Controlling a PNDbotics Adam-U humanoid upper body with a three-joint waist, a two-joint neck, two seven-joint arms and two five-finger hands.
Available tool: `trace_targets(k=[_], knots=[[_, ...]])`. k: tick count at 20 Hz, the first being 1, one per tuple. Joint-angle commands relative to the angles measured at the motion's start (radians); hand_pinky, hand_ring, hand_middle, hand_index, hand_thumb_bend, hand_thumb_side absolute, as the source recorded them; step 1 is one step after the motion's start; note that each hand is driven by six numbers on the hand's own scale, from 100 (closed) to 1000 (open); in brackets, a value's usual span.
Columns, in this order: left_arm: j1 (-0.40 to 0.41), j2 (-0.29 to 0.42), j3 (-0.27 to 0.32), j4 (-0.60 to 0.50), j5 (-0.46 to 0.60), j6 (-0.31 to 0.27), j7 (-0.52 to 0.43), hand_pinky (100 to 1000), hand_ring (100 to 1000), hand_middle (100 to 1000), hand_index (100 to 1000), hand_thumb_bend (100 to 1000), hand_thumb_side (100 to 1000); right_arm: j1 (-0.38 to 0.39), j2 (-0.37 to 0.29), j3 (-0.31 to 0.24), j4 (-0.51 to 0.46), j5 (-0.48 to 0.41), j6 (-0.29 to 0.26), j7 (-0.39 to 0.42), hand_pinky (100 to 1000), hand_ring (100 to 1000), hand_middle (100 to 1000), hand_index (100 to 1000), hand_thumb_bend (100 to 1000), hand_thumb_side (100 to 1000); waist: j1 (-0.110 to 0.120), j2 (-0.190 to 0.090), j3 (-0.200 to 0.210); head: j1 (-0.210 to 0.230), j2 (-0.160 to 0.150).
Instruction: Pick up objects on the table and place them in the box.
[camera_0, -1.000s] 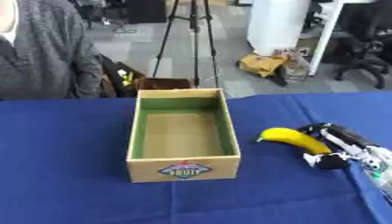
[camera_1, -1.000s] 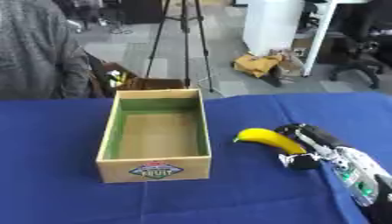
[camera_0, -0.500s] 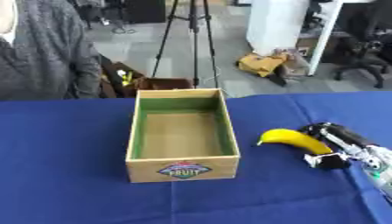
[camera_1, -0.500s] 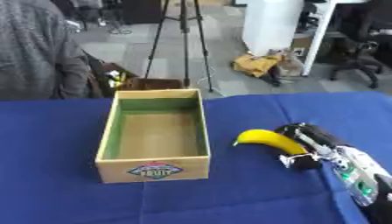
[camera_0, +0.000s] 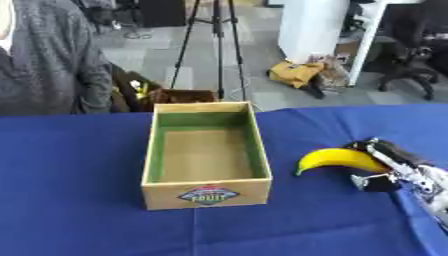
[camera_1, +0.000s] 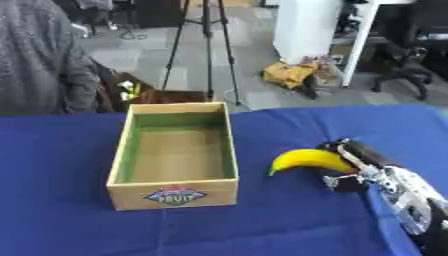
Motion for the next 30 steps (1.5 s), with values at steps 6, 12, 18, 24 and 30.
trace_targets(k=[6,12,18,24,30], knots=[[-0.011,0.008,-0.001,-0.015,0.004,0.006,0.002,725,517,502,728,259,972,-0.004,-0.034,-0.005,-0.013,-0.031,0.009,-0.020,645,614,459,818,100,171,-0.005,-0.030,-0.013,-0.001,-0.014],[-0.011,0.010,-0.001,-0.016,0.006,0.008,0.003,724,517,502,728,259,969,-0.003,-0.035,-0.003,-0.016,-0.042,0.012,-0.017,645,612,457,816,100,156,-0.005,-0.037,-0.018,-0.001,-0.016],[-0.010,0.010,-0.001,-0.017,0.009,0.008,0.003,724,518,502,727,259,967,-0.002,-0.036,0.000,-0.021,-0.041,-0.003,-0.004,660,638,488,830,100,189,-0.004,-0.042,-0.019,-0.001,-0.017],[-0.010,0.011,-0.001,-0.017,0.011,0.008,0.003,723,518,501,728,258,965,-0.001,-0.037,0.000,-0.021,-0.039,-0.018,0.013,671,661,508,843,100,201,-0.004,-0.045,-0.017,-0.002,-0.017],[-0.010,0.011,0.000,-0.017,0.012,0.007,0.003,723,518,501,727,258,965,0.000,-0.037,-0.001,-0.020,-0.037,-0.024,0.022,676,677,523,849,100,211,-0.003,-0.045,-0.017,-0.001,-0.016]])
